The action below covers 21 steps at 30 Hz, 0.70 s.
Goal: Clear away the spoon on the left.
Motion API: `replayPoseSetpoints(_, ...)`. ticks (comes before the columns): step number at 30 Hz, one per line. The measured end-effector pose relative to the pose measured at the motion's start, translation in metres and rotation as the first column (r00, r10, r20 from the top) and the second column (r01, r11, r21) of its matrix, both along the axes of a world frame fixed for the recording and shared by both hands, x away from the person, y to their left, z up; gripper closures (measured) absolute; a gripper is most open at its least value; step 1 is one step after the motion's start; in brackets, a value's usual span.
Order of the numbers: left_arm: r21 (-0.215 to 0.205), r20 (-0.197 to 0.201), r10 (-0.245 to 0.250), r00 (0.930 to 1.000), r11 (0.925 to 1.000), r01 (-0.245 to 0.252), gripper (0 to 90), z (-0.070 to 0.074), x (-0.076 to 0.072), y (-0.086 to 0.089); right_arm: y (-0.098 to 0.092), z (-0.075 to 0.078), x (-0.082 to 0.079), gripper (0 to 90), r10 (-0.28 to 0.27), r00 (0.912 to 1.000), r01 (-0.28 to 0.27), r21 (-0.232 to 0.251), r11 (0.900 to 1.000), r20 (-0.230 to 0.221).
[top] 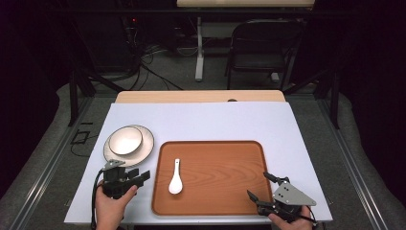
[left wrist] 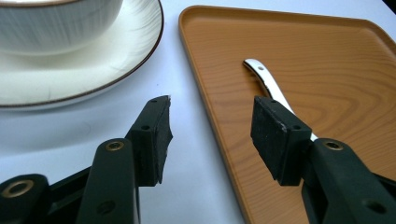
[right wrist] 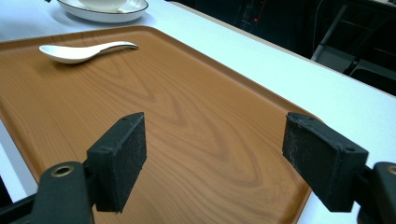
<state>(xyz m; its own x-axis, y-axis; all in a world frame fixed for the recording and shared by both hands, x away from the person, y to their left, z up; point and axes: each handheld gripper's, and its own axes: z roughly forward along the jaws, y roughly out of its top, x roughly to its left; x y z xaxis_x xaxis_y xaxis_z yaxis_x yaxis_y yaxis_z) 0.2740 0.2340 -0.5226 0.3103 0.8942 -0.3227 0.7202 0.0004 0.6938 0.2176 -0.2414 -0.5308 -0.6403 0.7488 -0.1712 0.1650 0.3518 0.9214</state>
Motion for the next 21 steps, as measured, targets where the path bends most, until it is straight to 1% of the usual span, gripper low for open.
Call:
replayPoseSetpoints(1, -0.013, -0.003, 0.008, 1.0, 0.9999, -0.008, 47.2, -0.0041, -0.0011, -0.0002, -0.0001, 0.0, -0.0001, 21.4, 0.0, 1.0, 0.0, 0.001, 1.0, 0.001)
replayPoseSetpoints(2, -0.017, -0.011, 0.005, 0.9999, 0.9998, -0.005, 47.2, -0.006, -0.0014, 0.0, -0.0001, 0.0, -0.0001, 21.4, 0.0, 1.0, 0.0, 0.0, 1.0, 0.0)
replayPoseSetpoints(4, -0.019, -0.013, 0.004, 0.9999, 0.9998, -0.004, 47.3, -0.0083, -0.0017, -0.0003, -0.0001, 0.0, 0.0, 21.4, 0.0, 1.0, 0.0, -0.001, 1.0, 0.0)
replayPoseSetpoints(7, -0.016, -0.027, -0.002, 0.9996, 0.9999, 0.002, 47.3, -0.0113, -0.0022, -0.0015, -0.0001, 0.0, -0.0001, 21.4, 0.002, 1.0, -0.002, -0.001, 1.0, 0.002)
replayPoseSetpoints(13, 0.004, -0.004, -0.002, 1.0, 1.0, 0.002, 47.2, -0.0103, -0.0049, -0.0003, -0.0001, 0.0002, -0.0003, 21.4, 0.003, 1.0, -0.003, 0.001, 1.0, 0.003)
replayPoseSetpoints(17, 0.002, -0.015, 0.001, 0.9999, 1.0, -0.001, 47.2, -0.0122, -0.0044, -0.0001, 0.0001, 0.0003, -0.0003, 21.5, 0.004, 1.0, -0.004, 0.001, 1.0, 0.003)
replayPoseSetpoints(19, 0.006, -0.022, -0.005, 0.9997, 1.0, 0.005, 47.2, -0.0131, -0.0039, 0.0001, 0.0001, 0.0002, -0.0002, 21.5, 0.004, 1.0, -0.004, 0.001, 1.0, 0.003)
replayPoseSetpoints(21, 0.006, -0.022, -0.004, 0.9997, 1.0, 0.004, 47.2, -0.0134, -0.0037, 0.0001, 0.0002, 0.0002, -0.0003, 21.5, 0.005, 1.0, -0.005, 0.001, 1.0, 0.003)
